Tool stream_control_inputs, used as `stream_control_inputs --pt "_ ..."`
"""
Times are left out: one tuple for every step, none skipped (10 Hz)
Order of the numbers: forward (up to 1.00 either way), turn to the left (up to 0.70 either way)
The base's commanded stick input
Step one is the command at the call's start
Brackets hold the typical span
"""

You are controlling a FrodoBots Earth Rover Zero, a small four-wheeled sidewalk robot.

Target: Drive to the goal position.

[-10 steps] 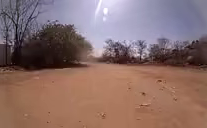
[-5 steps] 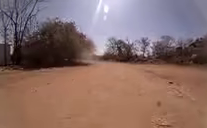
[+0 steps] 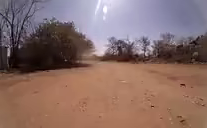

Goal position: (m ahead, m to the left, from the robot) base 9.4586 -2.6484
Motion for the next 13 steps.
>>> stream_control_inputs --pt "1.00 0.00" --pt "1.00 0.00" --pt "1.00 0.00" --pt "1.00 0.00" --pt "1.00 0.00" --pt "1.00 0.00" --pt "1.00 0.00" --pt "1.00 0.00" --pt "1.00 0.00" --pt "1.00 0.00" --pt "1.00 0.00" --pt "1.00 0.00" --pt "1.00 0.00"
